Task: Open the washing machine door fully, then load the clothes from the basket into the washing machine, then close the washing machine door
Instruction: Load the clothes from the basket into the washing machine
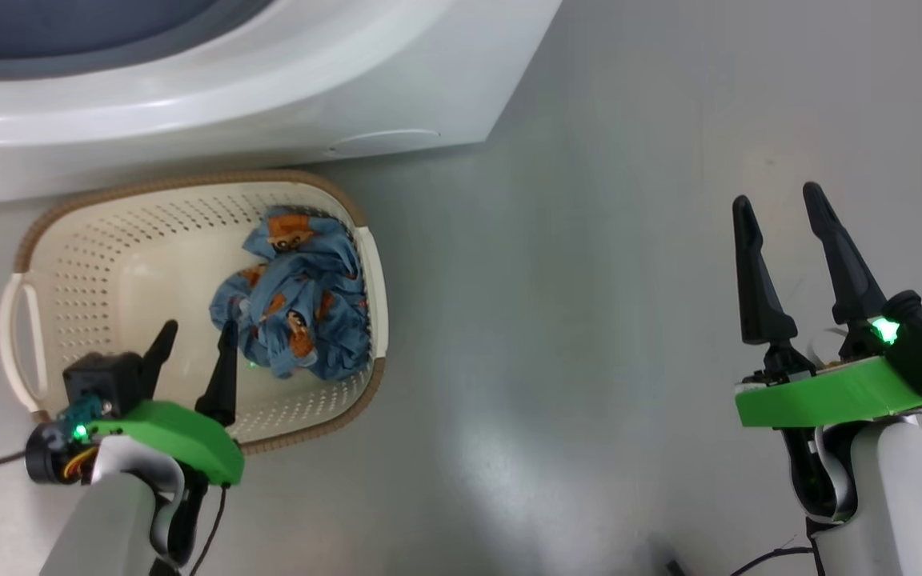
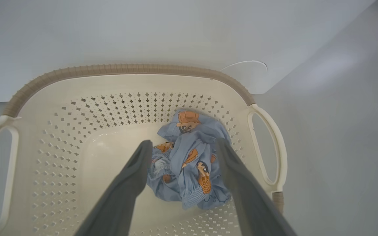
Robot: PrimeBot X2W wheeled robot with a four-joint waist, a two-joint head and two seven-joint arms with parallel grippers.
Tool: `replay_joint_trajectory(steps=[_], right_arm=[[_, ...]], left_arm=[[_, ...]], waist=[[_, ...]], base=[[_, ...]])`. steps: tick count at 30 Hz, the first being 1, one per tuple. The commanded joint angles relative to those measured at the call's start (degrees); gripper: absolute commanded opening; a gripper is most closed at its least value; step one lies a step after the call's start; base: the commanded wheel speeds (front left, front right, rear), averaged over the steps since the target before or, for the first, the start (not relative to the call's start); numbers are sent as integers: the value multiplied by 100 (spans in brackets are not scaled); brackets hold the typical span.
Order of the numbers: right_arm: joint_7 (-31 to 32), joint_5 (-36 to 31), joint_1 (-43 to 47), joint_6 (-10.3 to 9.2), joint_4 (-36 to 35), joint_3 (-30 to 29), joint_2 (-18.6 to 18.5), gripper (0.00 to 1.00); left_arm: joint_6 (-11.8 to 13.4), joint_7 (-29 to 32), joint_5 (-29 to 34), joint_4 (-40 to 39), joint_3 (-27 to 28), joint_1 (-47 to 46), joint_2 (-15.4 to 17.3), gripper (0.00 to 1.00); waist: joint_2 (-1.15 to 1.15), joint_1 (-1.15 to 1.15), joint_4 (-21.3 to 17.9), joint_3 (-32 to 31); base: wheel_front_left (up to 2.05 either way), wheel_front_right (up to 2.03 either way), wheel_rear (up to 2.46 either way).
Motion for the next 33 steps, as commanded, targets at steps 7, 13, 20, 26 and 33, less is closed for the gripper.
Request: replay_joint_trajectory(steps=[7, 13, 20, 26, 33], right_arm=[[-28, -53, -213, 7, -163, 181, 102, 100], [-28, -53, -308, 7, -168, 222, 126, 100], [-28, -41, -415, 7, -206, 257, 147, 100], [-28, -45, -467, 7, -246, 285, 155, 100], [-28, -86, -482, 7, -304, 296, 158, 100]], left_arm=[[-14, -36, -259, 600, -265, -612, 251, 100], [-14, -36, -470, 1048, -625, -959, 325, 100], [-14, -36, -922, 1570, -1245, -1362, 537, 100], [-14, -36, -1266, 1965, -1734, -1692, 746, 100], [-14, -36, -1782, 2285, -2381, -2078, 877, 100]], waist=[[0, 0, -184, 501], [0, 0, -245, 686], [0, 0, -354, 954], [0, 0, -449, 1164], [0, 0, -526, 1365]], base=[[0, 0, 0], [0, 0, 0], [0, 0, 0], [0, 0, 0], [0, 0, 0]])
